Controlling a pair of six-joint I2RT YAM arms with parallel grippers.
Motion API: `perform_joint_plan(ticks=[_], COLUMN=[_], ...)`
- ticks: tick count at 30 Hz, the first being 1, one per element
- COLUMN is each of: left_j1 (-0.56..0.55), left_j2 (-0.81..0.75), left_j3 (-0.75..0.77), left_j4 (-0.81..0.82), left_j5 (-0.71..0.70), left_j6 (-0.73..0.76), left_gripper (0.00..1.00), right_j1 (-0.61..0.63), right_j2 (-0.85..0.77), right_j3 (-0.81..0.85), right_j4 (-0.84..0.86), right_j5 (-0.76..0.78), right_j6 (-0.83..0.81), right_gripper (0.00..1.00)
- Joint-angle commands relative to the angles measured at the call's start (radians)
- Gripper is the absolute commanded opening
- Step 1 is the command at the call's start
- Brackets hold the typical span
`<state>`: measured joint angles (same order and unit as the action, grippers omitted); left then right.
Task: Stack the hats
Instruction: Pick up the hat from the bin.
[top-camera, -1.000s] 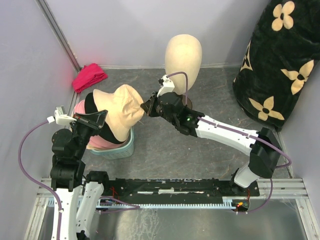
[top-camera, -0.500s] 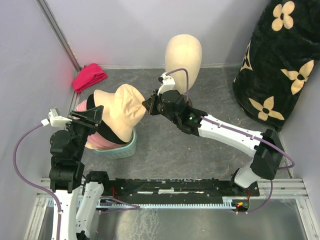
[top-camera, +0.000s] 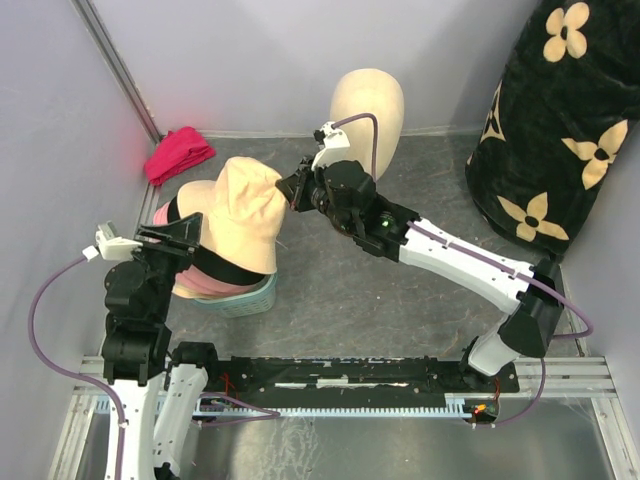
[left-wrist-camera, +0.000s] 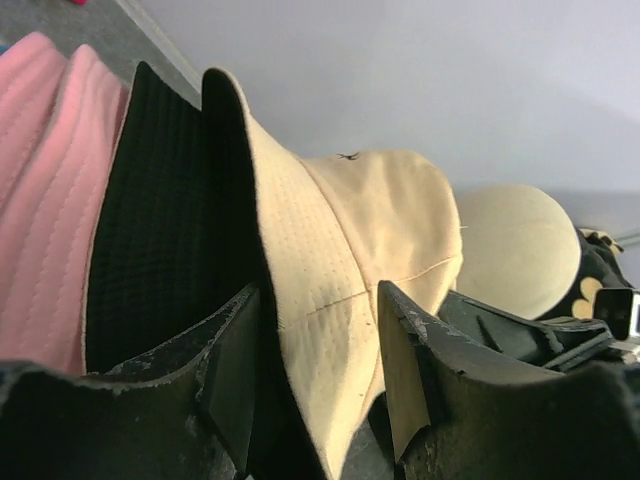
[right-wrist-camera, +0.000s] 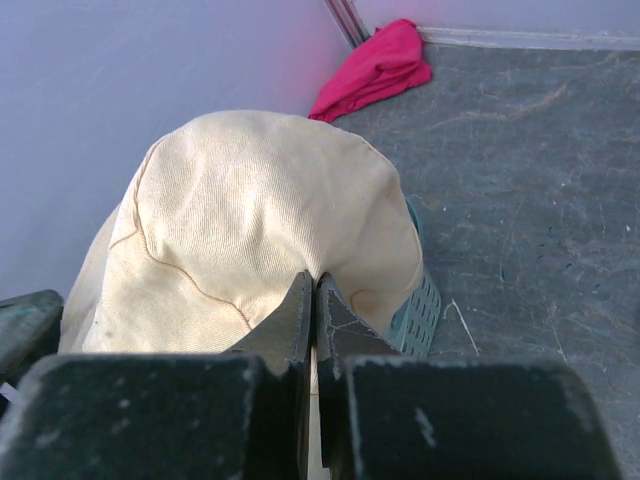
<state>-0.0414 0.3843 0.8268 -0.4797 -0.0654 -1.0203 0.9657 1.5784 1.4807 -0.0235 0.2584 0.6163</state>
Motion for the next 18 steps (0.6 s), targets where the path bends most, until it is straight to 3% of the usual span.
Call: perform_joint_plan(ticks=[1, 18], left_j1=[0.003, 0.002], left_j2=[-0.017, -0.031], left_j3=[-0.020, -0.021], left_j4=[-0.008, 0.016], left_j5=[-0.047, -0.115], left_j6=[-0.060, -0.098], left_gripper=[0.55, 0.57], right_j1=[-0.010, -0.007], right_j2=[-0.003, 0.016], right_j3=[0.085, 0.227], right_j4=[0.068, 0.030], right_j5=[0.006, 0.002], right_j6=[-0.021, -0.091], right_gripper=[0.04, 0.04])
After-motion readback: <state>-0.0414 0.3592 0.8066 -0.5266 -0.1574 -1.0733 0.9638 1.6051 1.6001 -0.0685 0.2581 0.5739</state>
